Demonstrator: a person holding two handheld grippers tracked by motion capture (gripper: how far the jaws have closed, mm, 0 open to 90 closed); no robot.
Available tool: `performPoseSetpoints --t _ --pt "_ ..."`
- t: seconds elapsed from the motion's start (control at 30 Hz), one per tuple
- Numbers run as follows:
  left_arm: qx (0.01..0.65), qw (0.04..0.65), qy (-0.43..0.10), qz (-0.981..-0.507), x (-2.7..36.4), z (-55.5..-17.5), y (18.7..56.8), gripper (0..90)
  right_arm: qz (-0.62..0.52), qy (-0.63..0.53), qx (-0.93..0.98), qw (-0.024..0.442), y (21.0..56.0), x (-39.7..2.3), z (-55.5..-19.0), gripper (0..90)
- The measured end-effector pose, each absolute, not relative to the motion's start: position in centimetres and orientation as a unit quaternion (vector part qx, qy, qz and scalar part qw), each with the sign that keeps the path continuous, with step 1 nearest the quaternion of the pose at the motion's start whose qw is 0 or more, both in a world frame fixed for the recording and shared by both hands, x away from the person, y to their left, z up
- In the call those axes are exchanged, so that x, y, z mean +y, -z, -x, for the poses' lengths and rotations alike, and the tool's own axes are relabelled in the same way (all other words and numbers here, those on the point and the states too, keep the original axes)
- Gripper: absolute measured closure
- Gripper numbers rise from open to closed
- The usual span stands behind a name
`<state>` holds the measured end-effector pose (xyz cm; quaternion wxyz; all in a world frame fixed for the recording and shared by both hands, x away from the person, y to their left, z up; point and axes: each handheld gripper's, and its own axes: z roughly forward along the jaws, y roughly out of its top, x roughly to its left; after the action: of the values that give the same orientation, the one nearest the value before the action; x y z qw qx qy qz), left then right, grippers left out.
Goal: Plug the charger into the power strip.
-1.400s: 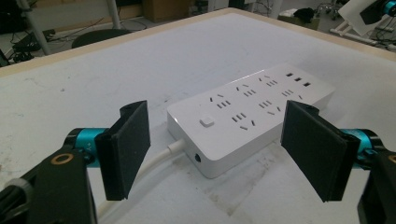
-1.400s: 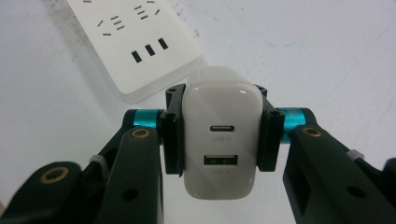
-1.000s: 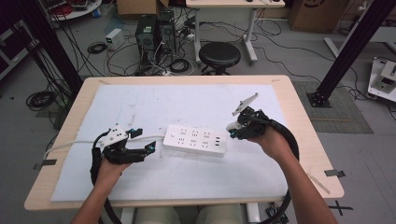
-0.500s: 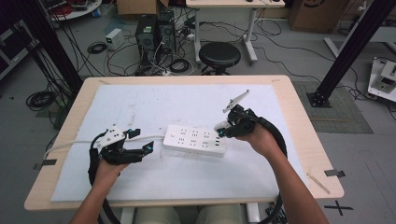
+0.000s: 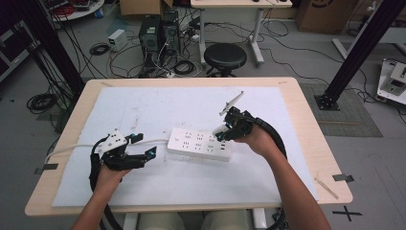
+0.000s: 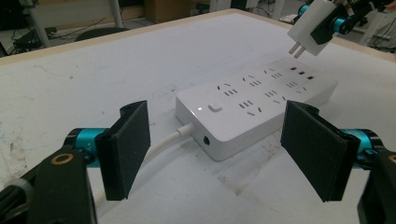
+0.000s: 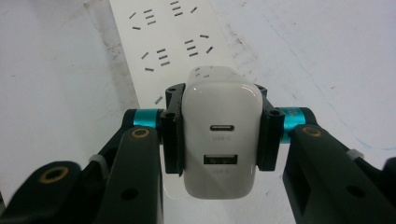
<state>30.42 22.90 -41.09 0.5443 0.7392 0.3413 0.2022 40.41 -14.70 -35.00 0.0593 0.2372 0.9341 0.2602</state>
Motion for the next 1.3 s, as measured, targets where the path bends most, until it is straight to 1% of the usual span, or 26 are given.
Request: performPoseSetpoints --t 0.23,0.5,0.87,1.3 --pt "0.343 0.545 -0.201 -0.738 23.2 -30.5 41.3 24.1 -0.225 -0.248 0.941 0.052 35.3 -14.2 -40.9 63.0" --pt "0.344 0.547 -0.198 -0.737 23.3 -30.6 41.5 24.1 -0.199 -0.226 0.952 0.059 35.2 -13.3 -41.4 63.0" --pt "0.343 0.547 -0.196 -0.738 23.4 -30.5 41.6 24.1 -0.177 -0.198 0.963 0.047 35.3 -12.5 -42.3 63.1" --pt "0.349 0.549 -0.196 -0.734 23.7 -30.5 41.9 24.1 -0.148 -0.156 0.975 0.050 35.3 -11.3 -42.8 63.1"
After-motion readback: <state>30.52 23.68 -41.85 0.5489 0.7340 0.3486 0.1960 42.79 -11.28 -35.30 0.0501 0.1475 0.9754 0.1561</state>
